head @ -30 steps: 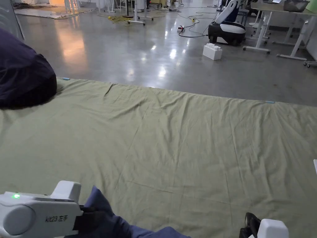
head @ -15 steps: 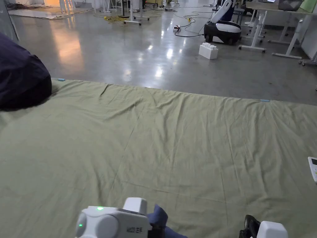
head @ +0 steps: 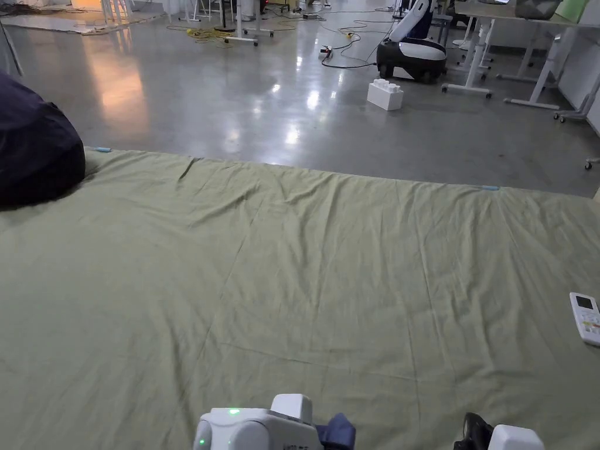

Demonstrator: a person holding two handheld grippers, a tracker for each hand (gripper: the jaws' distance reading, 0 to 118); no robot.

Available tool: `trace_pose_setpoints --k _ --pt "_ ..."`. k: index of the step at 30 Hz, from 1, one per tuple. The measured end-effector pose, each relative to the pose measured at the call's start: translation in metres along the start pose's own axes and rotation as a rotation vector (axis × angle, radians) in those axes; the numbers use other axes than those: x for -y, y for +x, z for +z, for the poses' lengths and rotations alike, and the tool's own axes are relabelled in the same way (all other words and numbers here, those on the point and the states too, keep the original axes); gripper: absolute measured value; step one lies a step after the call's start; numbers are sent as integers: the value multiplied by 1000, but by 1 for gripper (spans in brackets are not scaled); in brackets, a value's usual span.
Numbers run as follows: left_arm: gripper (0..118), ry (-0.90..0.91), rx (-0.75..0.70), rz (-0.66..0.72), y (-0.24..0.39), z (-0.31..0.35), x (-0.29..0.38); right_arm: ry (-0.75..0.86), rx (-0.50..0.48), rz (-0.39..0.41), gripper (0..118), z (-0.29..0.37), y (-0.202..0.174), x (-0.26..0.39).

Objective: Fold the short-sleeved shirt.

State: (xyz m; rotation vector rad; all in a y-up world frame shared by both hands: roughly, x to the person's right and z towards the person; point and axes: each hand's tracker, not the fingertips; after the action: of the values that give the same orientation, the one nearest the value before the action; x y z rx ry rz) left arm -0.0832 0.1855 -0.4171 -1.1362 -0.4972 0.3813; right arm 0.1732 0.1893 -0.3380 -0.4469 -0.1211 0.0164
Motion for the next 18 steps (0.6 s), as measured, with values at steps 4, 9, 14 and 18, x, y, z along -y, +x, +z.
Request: trace_pose_setpoints --k 4,9,14,18 --pt "63 69 20 -13 -6 27 -3 4 5 -13 0 1 3 -1" --pt "34 92 -9 -6 -13 25 -1 3 2 -20 0 0 3 -1" --pt "13 -17 42 -2 -9 -11 12 -2 -2 -13 0 0 0 1" --pt "10 -53 -13 -25 -4 -45 26 -8 -4 -9 0 0 -1 3"
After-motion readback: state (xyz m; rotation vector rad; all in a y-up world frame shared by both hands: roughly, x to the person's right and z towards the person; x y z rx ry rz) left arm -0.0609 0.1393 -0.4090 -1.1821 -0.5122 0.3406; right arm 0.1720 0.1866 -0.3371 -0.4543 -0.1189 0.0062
